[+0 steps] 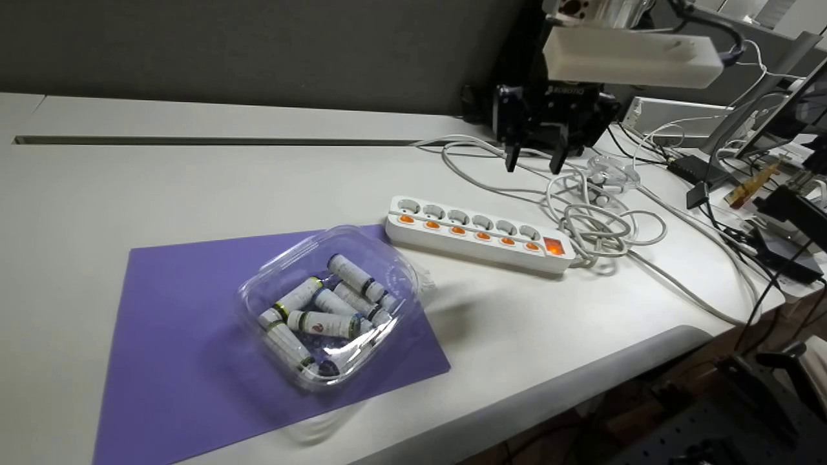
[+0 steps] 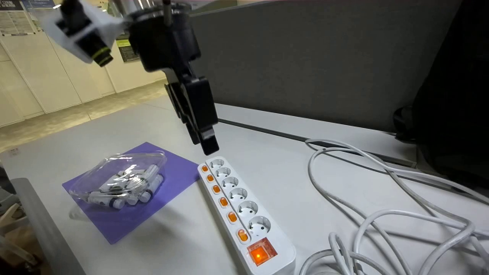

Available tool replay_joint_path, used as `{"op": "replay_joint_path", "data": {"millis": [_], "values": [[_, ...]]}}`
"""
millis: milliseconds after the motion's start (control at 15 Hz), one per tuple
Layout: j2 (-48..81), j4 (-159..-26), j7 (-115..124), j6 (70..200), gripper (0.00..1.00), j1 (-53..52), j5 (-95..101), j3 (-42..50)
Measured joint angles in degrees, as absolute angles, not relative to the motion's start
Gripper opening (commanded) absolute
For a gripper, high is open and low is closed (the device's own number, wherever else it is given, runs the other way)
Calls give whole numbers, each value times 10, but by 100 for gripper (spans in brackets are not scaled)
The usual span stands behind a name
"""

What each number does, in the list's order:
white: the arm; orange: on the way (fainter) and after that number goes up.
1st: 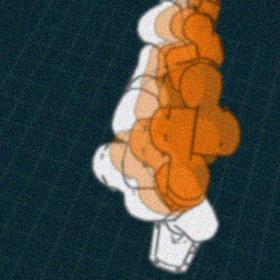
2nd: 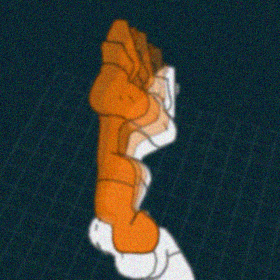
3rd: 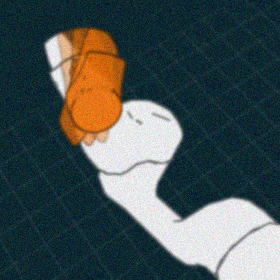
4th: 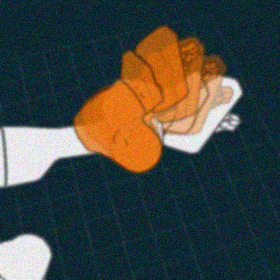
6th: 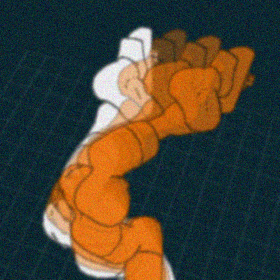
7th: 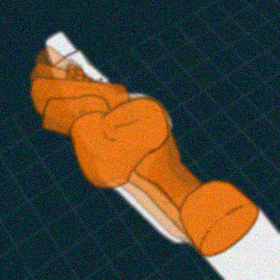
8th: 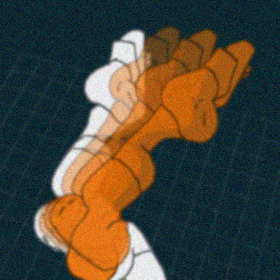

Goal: Turn on the third switch from the left side of the adapter

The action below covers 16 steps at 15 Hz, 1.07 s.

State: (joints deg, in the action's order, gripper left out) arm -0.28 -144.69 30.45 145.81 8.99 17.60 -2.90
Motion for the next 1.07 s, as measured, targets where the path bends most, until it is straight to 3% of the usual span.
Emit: {"op": "replay_joint_path", "data": {"millis": [333, 667, 1067], "values": [[71, -1438, 215, 1526, 1, 66, 58, -7], [107, -1425, 93, 1552, 1, 55, -55, -9], [107, -1418, 80, 1555, 0, 49, -56, -3]]}}
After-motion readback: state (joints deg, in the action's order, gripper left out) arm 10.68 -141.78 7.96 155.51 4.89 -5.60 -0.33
